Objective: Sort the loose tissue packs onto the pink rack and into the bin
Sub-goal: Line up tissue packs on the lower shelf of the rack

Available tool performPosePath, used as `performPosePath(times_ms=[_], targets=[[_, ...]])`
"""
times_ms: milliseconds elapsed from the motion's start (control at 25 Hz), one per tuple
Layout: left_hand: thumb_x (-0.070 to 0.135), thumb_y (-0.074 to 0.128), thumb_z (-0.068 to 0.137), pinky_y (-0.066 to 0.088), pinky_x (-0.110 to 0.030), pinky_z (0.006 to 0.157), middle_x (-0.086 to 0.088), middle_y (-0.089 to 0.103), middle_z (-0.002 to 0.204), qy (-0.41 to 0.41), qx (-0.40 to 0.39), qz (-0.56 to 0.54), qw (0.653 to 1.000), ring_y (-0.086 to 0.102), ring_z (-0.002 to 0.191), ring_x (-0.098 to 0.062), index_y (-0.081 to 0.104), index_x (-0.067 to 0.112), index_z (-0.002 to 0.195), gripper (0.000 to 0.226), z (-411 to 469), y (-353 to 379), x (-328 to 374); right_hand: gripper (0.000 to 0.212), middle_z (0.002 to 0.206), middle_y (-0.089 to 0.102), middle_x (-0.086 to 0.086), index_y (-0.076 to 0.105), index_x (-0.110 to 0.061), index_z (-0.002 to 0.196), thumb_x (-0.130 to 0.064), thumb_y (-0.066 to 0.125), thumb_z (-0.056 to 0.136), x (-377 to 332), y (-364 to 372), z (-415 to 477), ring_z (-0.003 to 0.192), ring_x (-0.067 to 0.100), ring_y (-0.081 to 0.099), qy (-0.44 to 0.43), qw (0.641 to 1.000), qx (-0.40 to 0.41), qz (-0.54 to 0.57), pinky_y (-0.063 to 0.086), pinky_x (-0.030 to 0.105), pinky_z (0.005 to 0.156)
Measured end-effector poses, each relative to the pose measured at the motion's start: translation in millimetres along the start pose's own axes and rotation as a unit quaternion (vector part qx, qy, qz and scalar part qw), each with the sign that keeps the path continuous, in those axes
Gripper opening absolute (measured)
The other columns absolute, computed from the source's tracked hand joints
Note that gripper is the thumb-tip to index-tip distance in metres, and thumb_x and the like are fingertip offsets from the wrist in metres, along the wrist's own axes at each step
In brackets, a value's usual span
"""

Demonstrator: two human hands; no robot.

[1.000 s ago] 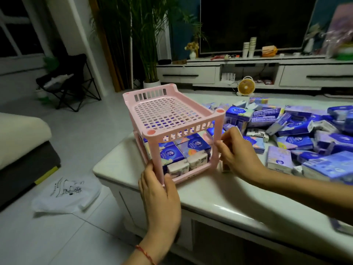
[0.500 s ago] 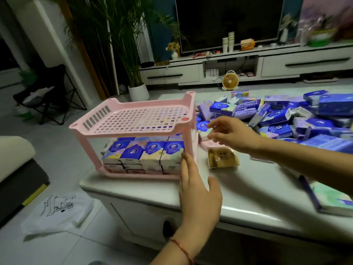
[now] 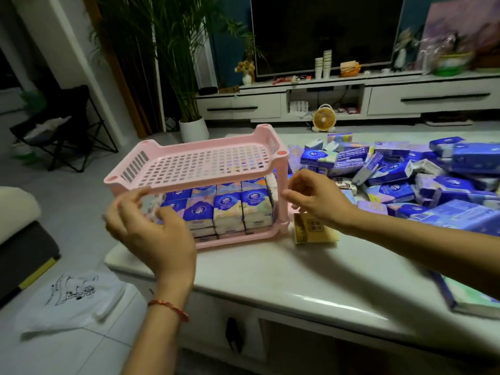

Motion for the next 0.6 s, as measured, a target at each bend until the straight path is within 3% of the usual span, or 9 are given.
performPosePath(times_ms=[40, 120, 160, 240, 400, 520, 600], targets=[[0.003, 0.047, 0.076, 0.040, -0.042, 0.099, -0.016, 0.039, 0.131, -0.027, -0.001, 0.034, 0.999, 0.043, 0.118, -0.029, 0.049, 0.005, 0.118, 0.043, 12, -6, -14, 0.012, 0.082, 0.065, 0.001, 0.055, -0.016, 0.091, -0.024, 0.063, 0.088, 1, 2, 2, 0.070, 0.017, 0.063, -0.001, 1.000, 0.002, -0.002, 0.053, 0.032, 0.063], [0.007, 0.055, 0.081, 0.036, -0.043, 0.106, -0.013, 0.032, 0.143, -0.140, -0.082, 0.087, 0.983, 0.036, 0.130, -0.030, 0.031, 0.008, 0.137, 0.061, 30, -6, -50, 0.012, 0.085, 0.064, 0.000, 0.054, -0.014, 0.094, -0.024, 0.060, 0.089, 2, 5, 2, 0.070, 0.014, 0.064, -0.005, 1.000, -0.003, -0.017, 0.051, 0.027, 0.059], [0.010, 0.057, 0.083, 0.037, -0.045, 0.105, -0.012, 0.037, 0.141, -0.183, -0.140, 0.092, 0.969, 0.040, 0.128, -0.031, 0.027, 0.010, 0.139, 0.063, 33, -3, -63, 0.012, 0.085, 0.063, -0.002, 0.054, -0.014, 0.095, -0.024, 0.059, 0.090, 2, 6, 2, 0.069, 0.013, 0.064, -0.006, 1.000, 0.000, -0.018, 0.050, 0.025, 0.058], [0.011, 0.057, 0.085, 0.045, -0.043, 0.096, -0.012, 0.052, 0.127, -0.192, -0.216, 0.093, 0.953, 0.052, 0.115, -0.032, 0.037, 0.010, 0.131, 0.050, 32, 4, -72, 0.013, 0.083, 0.062, -0.004, 0.055, -0.012, 0.094, -0.023, 0.059, 0.090, 3, 5, 0, 0.066, 0.012, 0.064, -0.005, 1.000, 0.012, -0.009, 0.048, 0.021, 0.054], [0.006, 0.052, 0.088, 0.035, -0.028, 0.073, -0.011, 0.055, 0.115, -0.197, -0.162, 0.087, 0.963, 0.051, 0.098, -0.023, 0.047, 0.005, 0.118, 0.031, 21, -4, -56, 0.009, 0.083, 0.062, -0.001, 0.056, -0.012, 0.094, -0.020, 0.058, 0.091, 7, 3, 8, 0.062, 0.009, 0.060, 0.023, 0.999, 0.039, -0.010, 0.045, 0.017, 0.049], [0.004, 0.050, 0.085, 0.045, -0.035, 0.078, -0.015, 0.056, 0.113, -0.195, -0.138, 0.057, 0.969, 0.054, 0.098, -0.028, 0.046, 0.007, 0.106, 0.022, 0, -8, -44, 0.010, 0.094, 0.061, 0.005, 0.055, -0.010, 0.100, -0.017, 0.053, 0.094, 14, -1, 19, 0.063, 0.014, 0.059, 0.060, 0.996, 0.064, 0.006, 0.047, 0.023, 0.054], [0.013, 0.051, 0.079, 0.049, -0.047, 0.088, -0.017, 0.051, 0.117, -0.191, -0.134, 0.028, 0.972, 0.054, 0.105, -0.034, 0.040, 0.008, 0.107, 0.031, -20, -5, -43, 0.013, 0.098, 0.061, 0.009, 0.056, -0.006, 0.103, -0.016, 0.052, 0.094, 17, -4, 23, 0.068, 0.019, 0.059, 0.068, 0.995, 0.073, 0.012, 0.046, 0.022, 0.054]])
Point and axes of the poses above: each hand's wrist, its own z-axis towards the middle knuckle, its own y-axis out of the palm, x = y × z, the point moved 5 cm from there along z, towards the middle knuckle
